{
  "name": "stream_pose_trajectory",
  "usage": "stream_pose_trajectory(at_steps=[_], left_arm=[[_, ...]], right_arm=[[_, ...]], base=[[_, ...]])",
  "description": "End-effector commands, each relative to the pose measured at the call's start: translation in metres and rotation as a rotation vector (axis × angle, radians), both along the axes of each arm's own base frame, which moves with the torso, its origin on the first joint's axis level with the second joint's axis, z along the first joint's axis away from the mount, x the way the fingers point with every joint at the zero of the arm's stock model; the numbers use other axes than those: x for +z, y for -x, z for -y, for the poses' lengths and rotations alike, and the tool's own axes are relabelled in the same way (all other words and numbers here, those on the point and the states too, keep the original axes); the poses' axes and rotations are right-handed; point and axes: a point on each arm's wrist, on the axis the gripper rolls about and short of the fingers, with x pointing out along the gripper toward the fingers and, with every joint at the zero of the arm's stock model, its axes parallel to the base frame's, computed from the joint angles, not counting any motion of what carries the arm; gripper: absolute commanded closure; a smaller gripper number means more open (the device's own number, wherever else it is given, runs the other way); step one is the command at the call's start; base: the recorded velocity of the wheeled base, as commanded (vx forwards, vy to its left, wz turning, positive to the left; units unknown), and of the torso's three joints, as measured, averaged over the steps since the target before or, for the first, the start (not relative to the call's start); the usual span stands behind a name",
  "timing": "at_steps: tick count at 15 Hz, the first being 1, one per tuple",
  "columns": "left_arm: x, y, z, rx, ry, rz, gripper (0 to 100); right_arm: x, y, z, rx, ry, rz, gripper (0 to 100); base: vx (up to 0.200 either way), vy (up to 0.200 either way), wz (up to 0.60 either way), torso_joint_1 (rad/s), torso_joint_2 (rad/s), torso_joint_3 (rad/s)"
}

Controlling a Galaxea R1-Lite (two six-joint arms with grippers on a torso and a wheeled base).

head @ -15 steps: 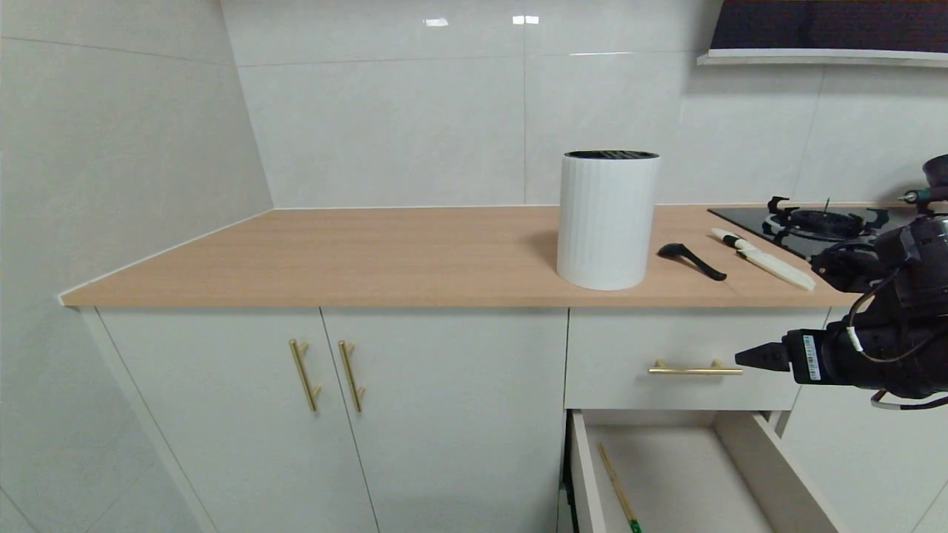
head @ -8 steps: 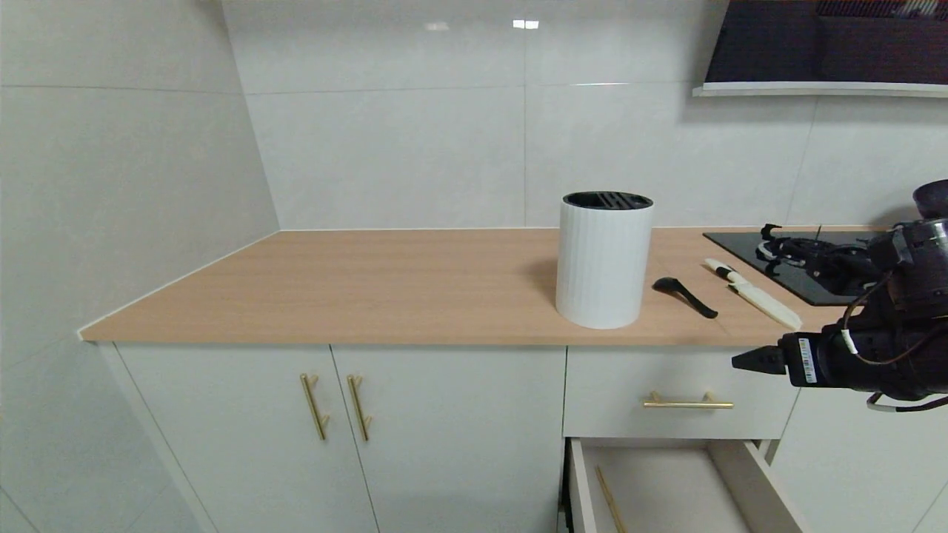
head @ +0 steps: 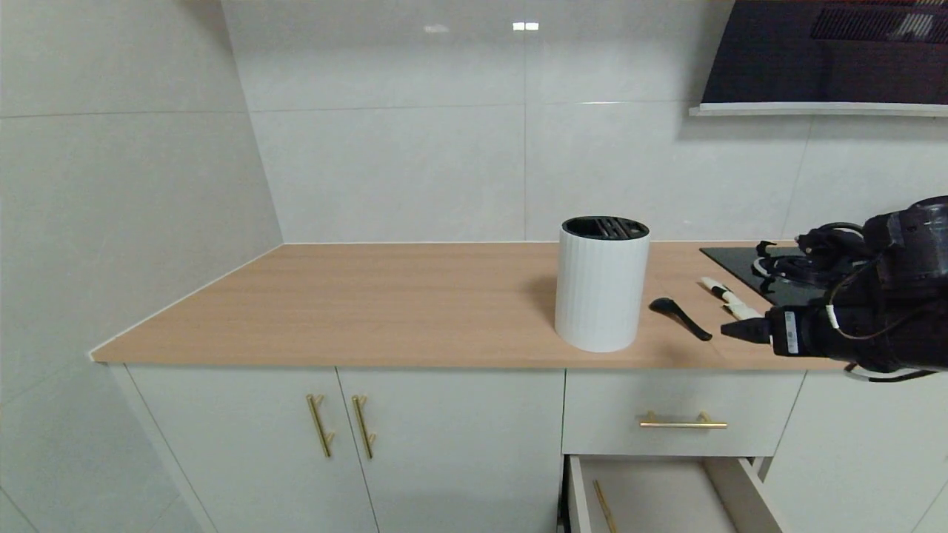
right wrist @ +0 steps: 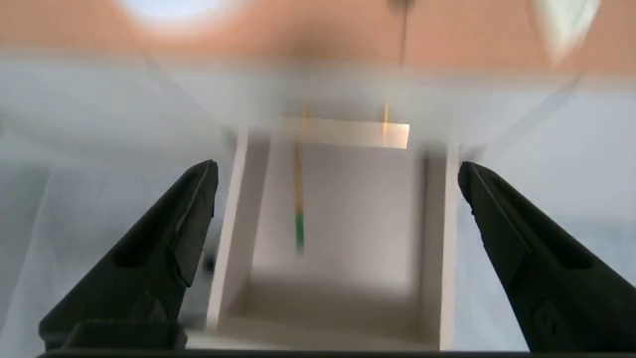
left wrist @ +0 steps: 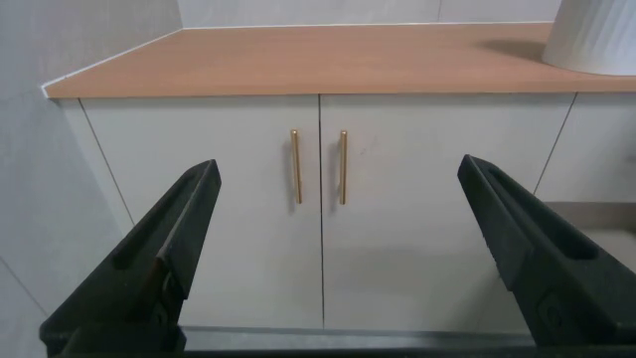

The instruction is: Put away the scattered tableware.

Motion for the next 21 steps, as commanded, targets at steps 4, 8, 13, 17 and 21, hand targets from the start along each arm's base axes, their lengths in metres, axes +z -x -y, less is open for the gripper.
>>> stream_pose_trajectory(at_steps=[4, 8, 13, 17, 21], left_arm=[[0.000, 0.000, 0.000, 0.000, 0.000, 0.000, 0], [0.000, 0.000, 0.000, 0.000, 0.000, 0.000, 0], [0.000, 0.000, 0.000, 0.000, 0.000, 0.000, 0], [0.000, 0.000, 0.000, 0.000, 0.000, 0.000, 0], [0.000, 0.000, 0.000, 0.000, 0.000, 0.000, 0]], right_arm=[[-0.043, -0.100, 0.023, 0.040, 0.013, 0.130, 0], [-0.072, -0.140, 0.033, 0.118, 0.040, 0.114, 0], [-0.103, -0.150, 0.030, 0.193, 0.043, 0.055, 0], [-0.115, -0.158, 0.029, 0.195, 0.042, 0.041, 0], [-0.128, -0.167, 0.031, 0.186, 0.045, 0.033, 0]], base=[[0.000, 0.000, 0.00, 0.000, 0.00, 0.000], [0.000, 0.000, 0.00, 0.000, 0.00, 0.000], [0.000, 0.000, 0.00, 0.000, 0.00, 0.000], [0.000, 0.000, 0.00, 0.000, 0.00, 0.000], [0.000, 0.000, 0.00, 0.000, 0.00, 0.000]])
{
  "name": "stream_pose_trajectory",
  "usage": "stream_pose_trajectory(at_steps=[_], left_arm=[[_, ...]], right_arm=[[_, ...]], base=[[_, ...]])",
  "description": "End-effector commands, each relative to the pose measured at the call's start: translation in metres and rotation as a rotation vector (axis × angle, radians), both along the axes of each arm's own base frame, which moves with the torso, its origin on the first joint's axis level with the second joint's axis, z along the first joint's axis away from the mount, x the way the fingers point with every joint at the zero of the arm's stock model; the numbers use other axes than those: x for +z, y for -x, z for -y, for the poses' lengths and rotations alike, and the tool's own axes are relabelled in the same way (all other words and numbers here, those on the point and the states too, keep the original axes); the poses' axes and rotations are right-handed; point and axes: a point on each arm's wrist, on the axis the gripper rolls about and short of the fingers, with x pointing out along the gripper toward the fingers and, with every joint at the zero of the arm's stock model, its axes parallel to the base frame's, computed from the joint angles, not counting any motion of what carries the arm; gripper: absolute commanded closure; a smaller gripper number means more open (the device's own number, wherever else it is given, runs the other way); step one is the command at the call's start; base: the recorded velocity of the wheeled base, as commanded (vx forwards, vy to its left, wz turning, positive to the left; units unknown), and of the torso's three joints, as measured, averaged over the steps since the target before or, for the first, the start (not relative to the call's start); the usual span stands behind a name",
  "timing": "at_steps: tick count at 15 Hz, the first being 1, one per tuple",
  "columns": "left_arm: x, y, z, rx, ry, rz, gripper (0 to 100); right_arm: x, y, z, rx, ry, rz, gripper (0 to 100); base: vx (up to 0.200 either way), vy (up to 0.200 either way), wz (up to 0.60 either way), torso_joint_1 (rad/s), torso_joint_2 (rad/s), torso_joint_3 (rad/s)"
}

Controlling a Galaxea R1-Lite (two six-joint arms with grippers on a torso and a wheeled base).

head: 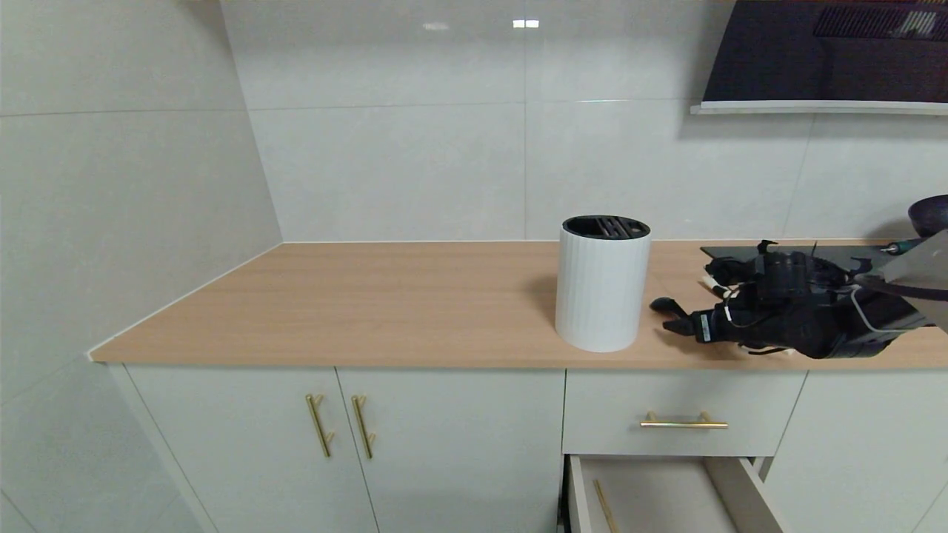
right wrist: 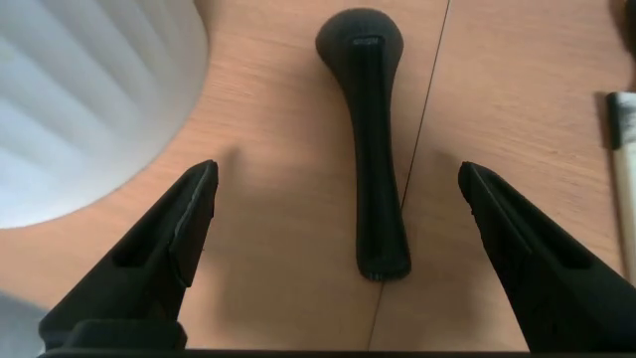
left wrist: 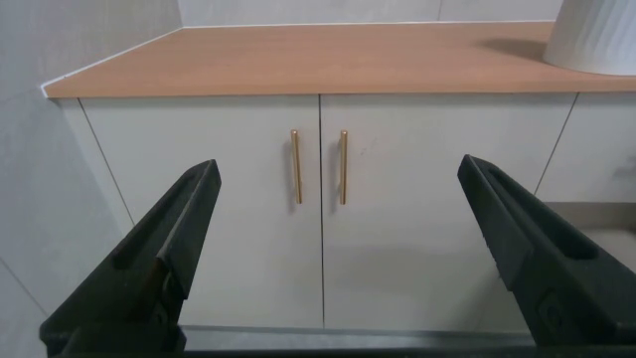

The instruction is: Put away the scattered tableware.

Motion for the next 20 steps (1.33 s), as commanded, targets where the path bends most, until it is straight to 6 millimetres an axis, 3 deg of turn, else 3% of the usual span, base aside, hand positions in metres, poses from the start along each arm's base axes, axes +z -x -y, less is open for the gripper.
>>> stream_pose_trajectory(at_steps=[1, 9, 10, 18, 20], left_arm=[[0.000, 0.000, 0.000, 0.000, 0.000, 0.000, 0], [0.000, 0.000, 0.000, 0.000, 0.000, 0.000, 0], [0.000, 0.000, 0.000, 0.000, 0.000, 0.000, 0], [0.000, 0.000, 0.000, 0.000, 0.000, 0.000, 0], [0.000, 0.000, 0.000, 0.000, 0.000, 0.000, 0]], right_arm=[[-0.010, -0.005, 0.001, -0.003, 0.002, -0.012, 0], [-0.018, -0.011, 0.004, -0.018, 0.002, -0.020, 0], [-0.018, -0.012, 0.004, -0.020, 0.004, -0.017, 100], [-0.018, -0.012, 0.002, -0.023, 0.001, -0.019, 100], [-0.010, -0.010, 0.000, -0.053, -0.019, -0.014, 100]], base=[[0.000, 0.000, 0.00, 0.000, 0.00, 0.000], [0.000, 0.000, 0.00, 0.000, 0.00, 0.000], [0.000, 0.000, 0.00, 0.000, 0.00, 0.000], [0.000, 0.000, 0.00, 0.000, 0.00, 0.000], [0.000, 0.000, 0.00, 0.000, 0.00, 0.000]])
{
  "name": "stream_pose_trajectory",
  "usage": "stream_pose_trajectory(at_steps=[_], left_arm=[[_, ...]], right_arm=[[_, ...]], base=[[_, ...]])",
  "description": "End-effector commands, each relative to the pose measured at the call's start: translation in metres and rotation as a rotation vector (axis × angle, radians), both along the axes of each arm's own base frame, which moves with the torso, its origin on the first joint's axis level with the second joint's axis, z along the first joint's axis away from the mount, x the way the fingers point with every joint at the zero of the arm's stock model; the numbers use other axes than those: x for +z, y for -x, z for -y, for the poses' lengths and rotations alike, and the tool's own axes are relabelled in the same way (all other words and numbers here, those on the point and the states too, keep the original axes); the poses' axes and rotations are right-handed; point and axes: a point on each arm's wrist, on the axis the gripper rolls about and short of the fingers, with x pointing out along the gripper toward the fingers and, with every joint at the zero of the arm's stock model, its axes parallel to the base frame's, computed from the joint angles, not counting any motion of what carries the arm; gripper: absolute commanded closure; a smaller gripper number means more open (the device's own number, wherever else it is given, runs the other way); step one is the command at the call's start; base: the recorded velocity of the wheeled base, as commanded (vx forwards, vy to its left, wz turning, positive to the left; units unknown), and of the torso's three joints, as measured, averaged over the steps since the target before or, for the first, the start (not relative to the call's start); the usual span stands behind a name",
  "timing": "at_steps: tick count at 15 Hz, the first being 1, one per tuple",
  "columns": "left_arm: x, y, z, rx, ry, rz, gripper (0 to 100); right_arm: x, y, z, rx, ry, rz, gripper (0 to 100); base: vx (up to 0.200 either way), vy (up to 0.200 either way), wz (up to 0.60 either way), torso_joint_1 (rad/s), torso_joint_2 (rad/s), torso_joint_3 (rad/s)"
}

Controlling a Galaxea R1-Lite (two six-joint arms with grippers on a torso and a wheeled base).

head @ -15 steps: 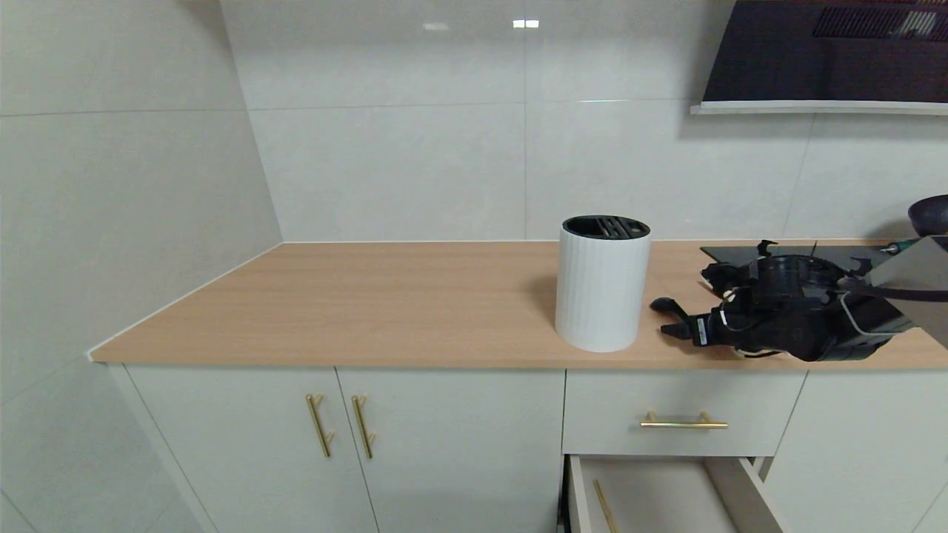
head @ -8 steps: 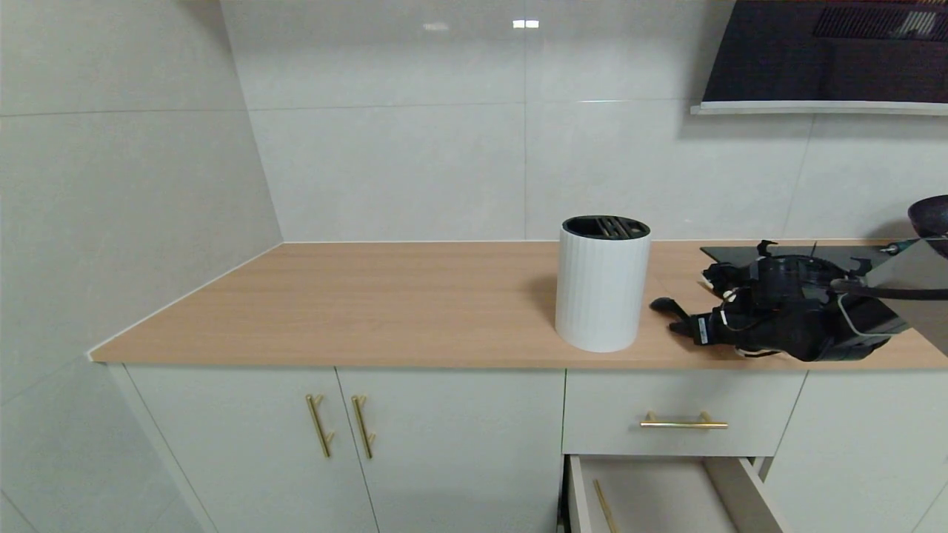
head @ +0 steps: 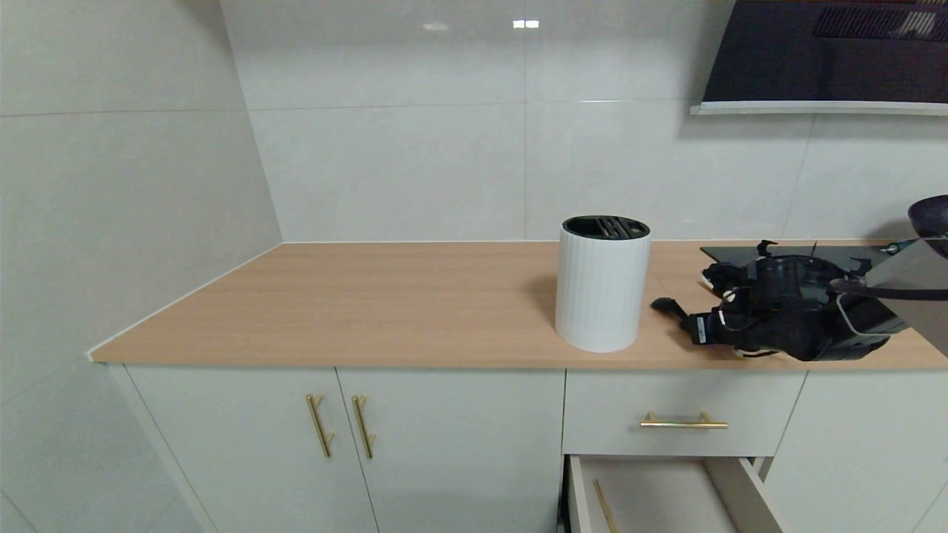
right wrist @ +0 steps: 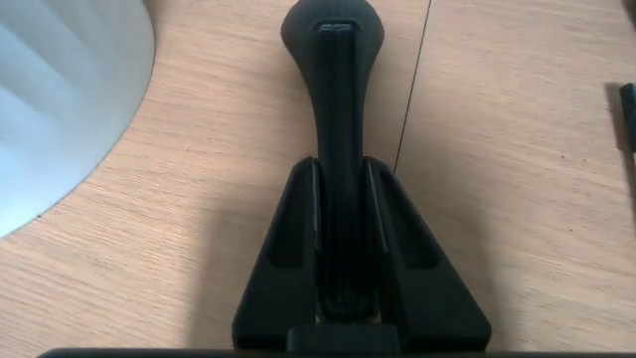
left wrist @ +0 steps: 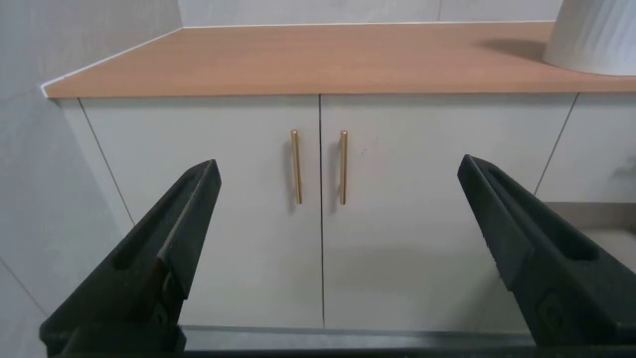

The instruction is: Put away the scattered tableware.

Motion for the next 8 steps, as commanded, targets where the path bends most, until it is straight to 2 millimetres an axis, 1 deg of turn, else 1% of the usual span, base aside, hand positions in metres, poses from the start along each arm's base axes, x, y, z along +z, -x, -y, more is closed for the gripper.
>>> stream_pose_trajectory(at_steps=[1, 3, 4, 5, 7, 8], left_arm=[[0.000, 0.000, 0.000, 0.000, 0.000, 0.000, 0], [0.000, 0.000, 0.000, 0.000, 0.000, 0.000, 0], [0.000, 0.000, 0.000, 0.000, 0.000, 0.000, 0], [0.000, 0.000, 0.000, 0.000, 0.000, 0.000, 0], [0.000, 0.000, 0.000, 0.000, 0.000, 0.000, 0], [0.000, 0.000, 0.000, 0.000, 0.000, 0.000, 0]], right_arm=[[0.014, 0.003, -0.001, -0.041, -0.015, 0.019, 100], [0.029, 0.018, -0.006, -0.090, -0.001, 0.024, 100], [0.038, 0.033, -0.007, -0.122, -0.001, 0.016, 100], [0.043, 0.048, -0.011, -0.142, 0.000, -0.009, 100], [0.053, 0.072, -0.010, -0.169, -0.005, -0.041, 100], [0.056, 0.093, -0.010, -0.183, -0.024, -0.071, 100]], base=[[0.000, 0.000, 0.00, 0.000, 0.00, 0.000], [0.000, 0.000, 0.00, 0.000, 0.00, 0.000], [0.000, 0.000, 0.00, 0.000, 0.00, 0.000], [0.000, 0.000, 0.00, 0.000, 0.00, 0.000], [0.000, 0.000, 0.00, 0.000, 0.00, 0.000], [0.000, 0.000, 0.00, 0.000, 0.00, 0.000]])
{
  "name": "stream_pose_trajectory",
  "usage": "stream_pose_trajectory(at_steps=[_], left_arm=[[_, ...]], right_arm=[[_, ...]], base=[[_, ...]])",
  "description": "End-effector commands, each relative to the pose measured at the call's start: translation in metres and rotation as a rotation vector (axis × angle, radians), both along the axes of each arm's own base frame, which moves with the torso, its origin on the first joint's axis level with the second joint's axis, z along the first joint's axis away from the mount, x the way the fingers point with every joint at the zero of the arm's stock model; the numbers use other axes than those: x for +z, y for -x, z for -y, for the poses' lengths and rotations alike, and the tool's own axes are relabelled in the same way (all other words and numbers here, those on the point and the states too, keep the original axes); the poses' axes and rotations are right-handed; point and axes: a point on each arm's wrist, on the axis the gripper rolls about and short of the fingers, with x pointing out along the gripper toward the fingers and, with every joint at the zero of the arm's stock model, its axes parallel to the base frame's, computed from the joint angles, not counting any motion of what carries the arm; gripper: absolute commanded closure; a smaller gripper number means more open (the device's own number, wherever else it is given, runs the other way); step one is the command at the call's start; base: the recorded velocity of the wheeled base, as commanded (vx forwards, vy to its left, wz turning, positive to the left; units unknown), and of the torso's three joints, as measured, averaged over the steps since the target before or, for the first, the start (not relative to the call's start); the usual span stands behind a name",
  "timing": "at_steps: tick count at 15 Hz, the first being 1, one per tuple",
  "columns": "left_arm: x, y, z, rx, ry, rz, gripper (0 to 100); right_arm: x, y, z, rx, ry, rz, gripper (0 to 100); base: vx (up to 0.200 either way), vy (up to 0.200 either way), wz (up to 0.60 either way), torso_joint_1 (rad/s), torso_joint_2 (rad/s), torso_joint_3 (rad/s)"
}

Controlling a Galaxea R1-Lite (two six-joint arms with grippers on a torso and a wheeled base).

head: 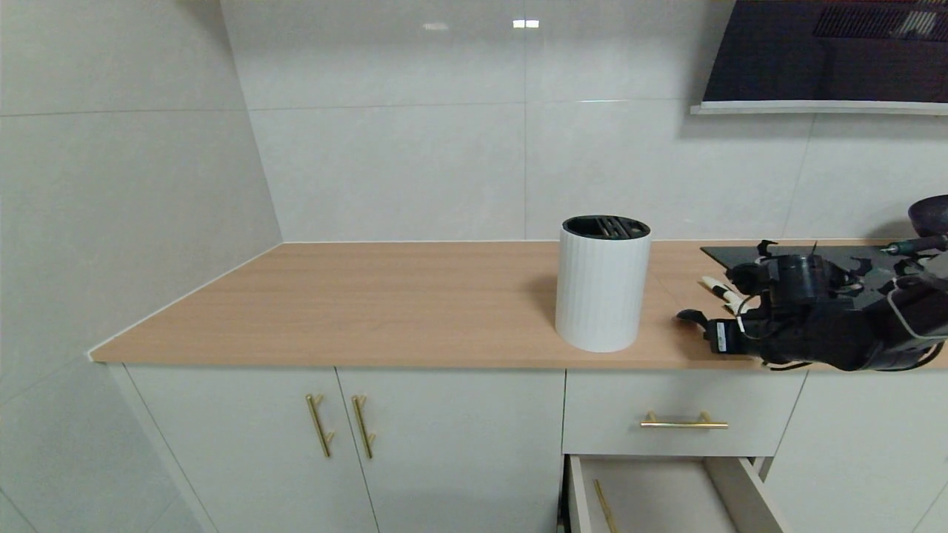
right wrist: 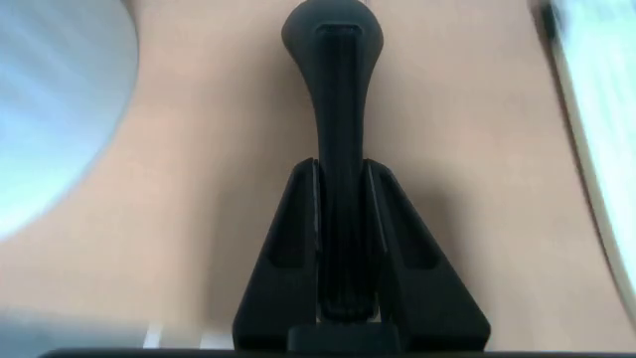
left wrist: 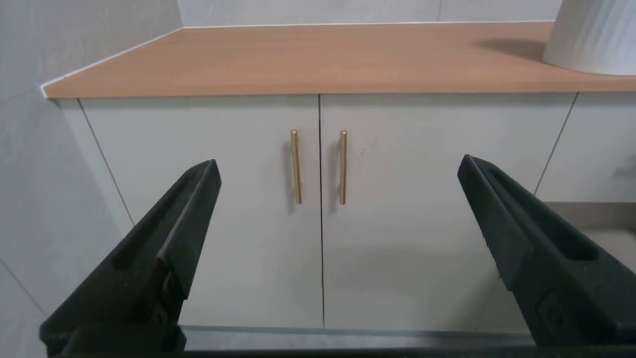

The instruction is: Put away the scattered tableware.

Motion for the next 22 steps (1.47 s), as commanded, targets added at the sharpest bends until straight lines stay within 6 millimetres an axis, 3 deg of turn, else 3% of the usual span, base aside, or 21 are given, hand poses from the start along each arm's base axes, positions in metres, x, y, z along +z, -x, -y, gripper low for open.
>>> stream_pose_trajectory(at_steps=[1, 4, 9, 12, 15, 22], left_arm=[[0.000, 0.000, 0.000, 0.000, 0.000, 0.000, 0], [0.000, 0.000, 0.000, 0.000, 0.000, 0.000, 0], [0.000, 0.000, 0.000, 0.000, 0.000, 0.000, 0], [0.000, 0.000, 0.000, 0.000, 0.000, 0.000, 0], [0.000, 0.000, 0.000, 0.000, 0.000, 0.000, 0], [0.000, 0.000, 0.000, 0.000, 0.000, 0.000, 0]], right_arm=[[0.023, 0.051, 0.000, -0.020, -0.037, -0.018, 100], [0.014, 0.091, 0.001, -0.020, -0.036, -0.087, 100], [0.002, 0.130, -0.015, 0.040, -0.032, -0.127, 100], [-0.019, 0.136, -0.017, 0.050, -0.027, -0.160, 100], [-0.028, 0.143, -0.016, 0.058, -0.026, -0.176, 100], [-0.066, 0.134, -0.021, 0.071, -0.012, -0.249, 100]], base=[[0.000, 0.000, 0.00, 0.000, 0.00, 0.000], [0.000, 0.000, 0.00, 0.000, 0.00, 0.000], [0.000, 0.000, 0.00, 0.000, 0.00, 0.000], [0.000, 0.000, 0.00, 0.000, 0.00, 0.000], [0.000, 0.000, 0.00, 0.000, 0.00, 0.000], [0.000, 0.000, 0.00, 0.000, 0.00, 0.000]])
